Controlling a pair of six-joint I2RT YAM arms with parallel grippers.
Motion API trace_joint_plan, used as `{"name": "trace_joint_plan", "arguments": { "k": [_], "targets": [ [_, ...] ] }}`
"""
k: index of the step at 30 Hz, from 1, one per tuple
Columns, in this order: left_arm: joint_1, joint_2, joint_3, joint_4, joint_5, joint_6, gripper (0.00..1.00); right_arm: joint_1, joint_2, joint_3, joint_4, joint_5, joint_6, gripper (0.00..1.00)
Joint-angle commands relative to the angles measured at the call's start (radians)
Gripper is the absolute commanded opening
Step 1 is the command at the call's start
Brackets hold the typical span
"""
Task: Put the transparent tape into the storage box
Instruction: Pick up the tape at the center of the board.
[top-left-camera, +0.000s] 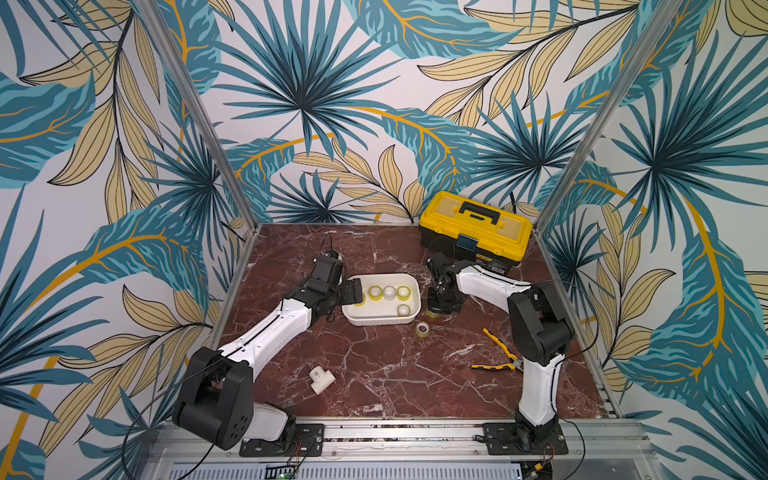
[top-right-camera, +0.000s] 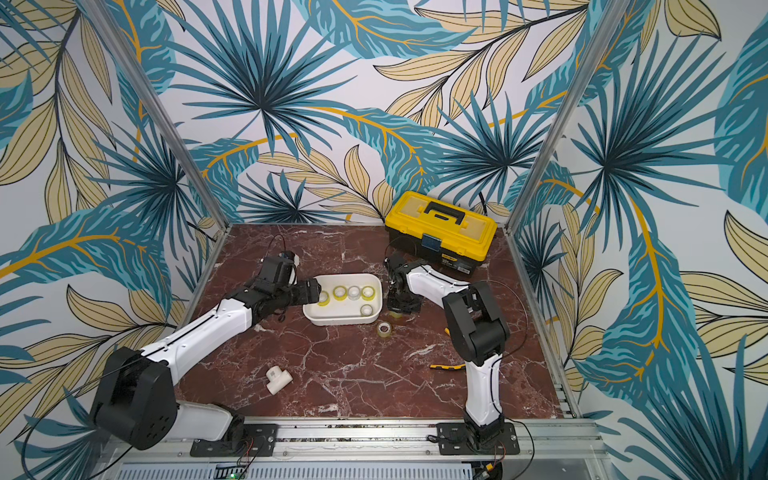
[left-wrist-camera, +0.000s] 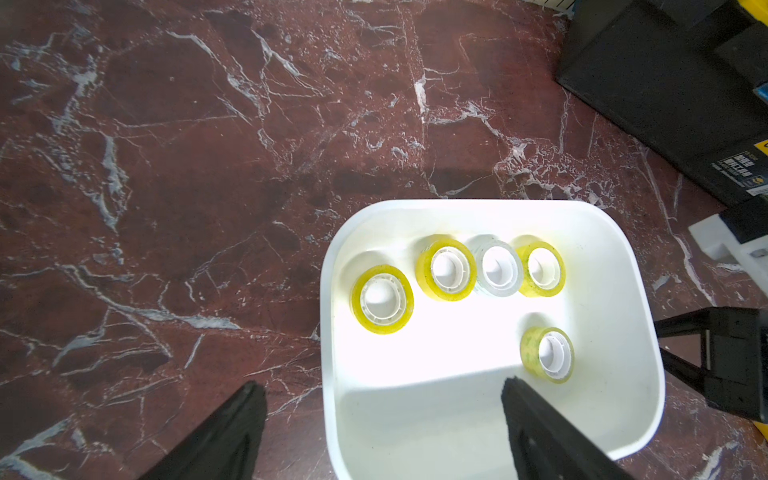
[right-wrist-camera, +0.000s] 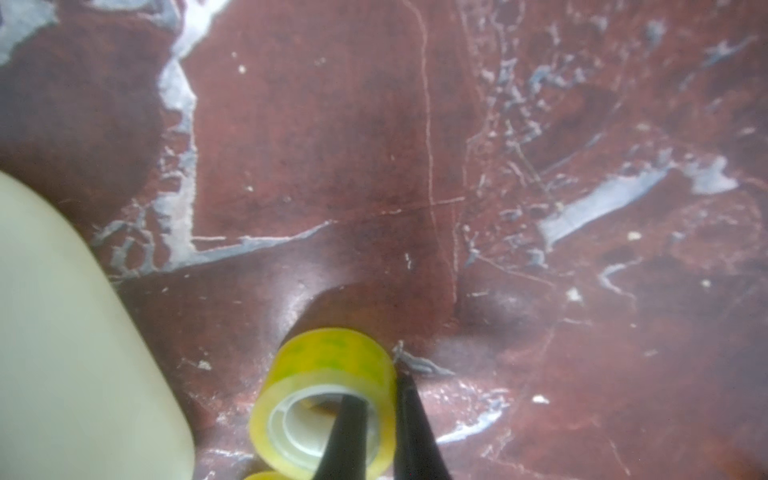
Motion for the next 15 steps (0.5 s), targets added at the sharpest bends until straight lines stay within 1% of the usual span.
{"name": "trace_joint_plan", "arguments": {
  "k": [1,7,9,12,15],
  "targets": [
    [0.005,-0.006,0.024,-0.014,-0.002,0.02,0.93,-0.001,-0.056,-0.011,-0.027,0.037,-0.005,0.0],
    [0.005,-0.045,0.034,-0.035,-0.009,0.032,0.94,0.003,-0.183,0.119,-0.189,0.172,-0.074,0.0],
    [0.005,-0.052,0.041,-0.049,-0.014,0.034,0.94,0.014,-0.2,0.185,-0.226,0.18,-0.12,0.0],
    [0.006,-0.055,0.046,-0.055,-0.017,0.032,0.94,0.048,-0.16,0.324,-0.293,0.16,-0.181,0.0],
    [0.006,-0.046,0.046,-0.052,-0.027,0.026,0.94,0.1,-0.073,0.448,-0.334,0.125,-0.228,0.0]
  ]
}}
